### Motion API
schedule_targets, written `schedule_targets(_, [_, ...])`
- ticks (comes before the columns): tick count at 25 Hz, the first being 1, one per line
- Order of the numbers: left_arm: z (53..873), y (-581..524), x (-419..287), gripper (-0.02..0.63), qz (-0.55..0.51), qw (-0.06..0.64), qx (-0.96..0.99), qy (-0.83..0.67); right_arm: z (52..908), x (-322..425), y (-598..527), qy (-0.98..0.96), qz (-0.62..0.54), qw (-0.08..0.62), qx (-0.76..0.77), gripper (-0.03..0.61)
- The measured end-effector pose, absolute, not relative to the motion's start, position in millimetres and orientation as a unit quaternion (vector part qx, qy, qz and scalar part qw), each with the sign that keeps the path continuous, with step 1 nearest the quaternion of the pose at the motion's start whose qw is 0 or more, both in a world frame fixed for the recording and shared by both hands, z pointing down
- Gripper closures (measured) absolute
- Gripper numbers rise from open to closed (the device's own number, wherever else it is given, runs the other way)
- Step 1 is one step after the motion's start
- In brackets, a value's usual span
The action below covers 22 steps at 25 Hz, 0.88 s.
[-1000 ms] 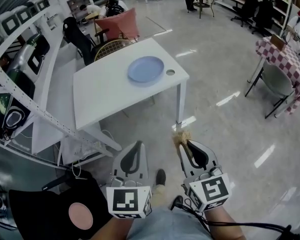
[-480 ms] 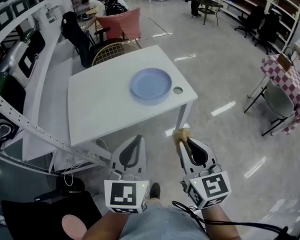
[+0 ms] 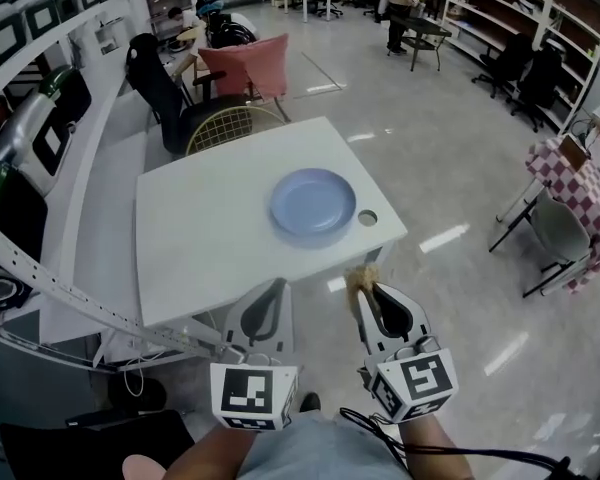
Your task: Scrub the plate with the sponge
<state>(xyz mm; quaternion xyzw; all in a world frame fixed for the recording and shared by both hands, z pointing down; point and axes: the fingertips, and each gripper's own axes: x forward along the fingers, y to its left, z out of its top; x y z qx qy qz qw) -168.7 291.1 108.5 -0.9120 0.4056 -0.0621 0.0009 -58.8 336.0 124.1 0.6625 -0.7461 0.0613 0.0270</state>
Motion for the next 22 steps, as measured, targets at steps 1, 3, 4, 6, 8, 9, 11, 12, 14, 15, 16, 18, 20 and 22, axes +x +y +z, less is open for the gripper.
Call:
schedule_targets(1, [112, 288, -167, 0.598, -0.064, -0.004, -0.912, 0.404, 127, -57, 333, -0.744, 0.063, 0.029, 0.664, 0.52])
schedule_targets(3, [120, 282, -163, 0.598, -0.069, -0.006, -0.914, 0.4, 131, -53, 329, -0.741, 0.069, 0.033, 0.667, 0.52])
schedule_targets(4, [123, 279, -160, 0.598, -0.072, -0.007, -0.915, 0.397, 133, -50, 327, -0.739, 0.072, 0.034, 0.669, 0.52])
schedule_targets(6, [127, 274, -154, 0.598, -0.077, -0.013, -0.917, 0.392, 136, -44, 322, -0.736, 0.077, 0.036, 0.672, 0.518])
schedule_targets(8, [131, 268, -149, 0.598, -0.08, -0.017, -0.917, 0.391, 140, -38, 315, -0.734, 0.081, 0.036, 0.673, 0.519])
schedule_targets(9, [134, 264, -147, 0.598, -0.082, -0.018, -0.917, 0.391, 142, -35, 311, -0.733, 0.084, 0.036, 0.674, 0.52])
schedule_targets(11, [140, 254, -143, 0.598, -0.088, -0.021, -0.915, 0.393, 147, -30, 301, -0.734, 0.088, 0.036, 0.672, 0.52])
schedule_targets(12, [143, 249, -140, 0.598, -0.092, -0.022, -0.914, 0.395, 149, -27, 295, -0.735, 0.09, 0.036, 0.671, 0.519])
schedule_targets(14, [148, 237, -133, 0.598, -0.099, -0.024, -0.912, 0.398, 153, -20, 282, -0.739, 0.091, 0.038, 0.666, 0.52])
schedule_targets(15, [150, 230, -130, 0.598, -0.102, -0.025, -0.91, 0.401, 155, -17, 274, -0.741, 0.093, 0.039, 0.664, 0.519])
schedule_targets(16, [152, 223, -125, 0.598, -0.104, -0.026, -0.908, 0.405, 158, -12, 267, -0.744, 0.095, 0.04, 0.661, 0.52])
schedule_targets(18, [155, 207, -115, 0.598, -0.11, -0.028, -0.904, 0.411, 161, -1, 249, -0.749, 0.099, 0.038, 0.655, 0.52])
schedule_targets(20, [157, 190, -105, 0.598, -0.117, -0.029, -0.9, 0.418, 163, 11, 230, -0.754, 0.103, 0.036, 0.648, 0.52])
schedule_targets(22, [158, 172, -97, 0.598, -0.126, -0.032, -0.894, 0.429, 164, 20, 210, -0.76, 0.111, 0.037, 0.64, 0.52])
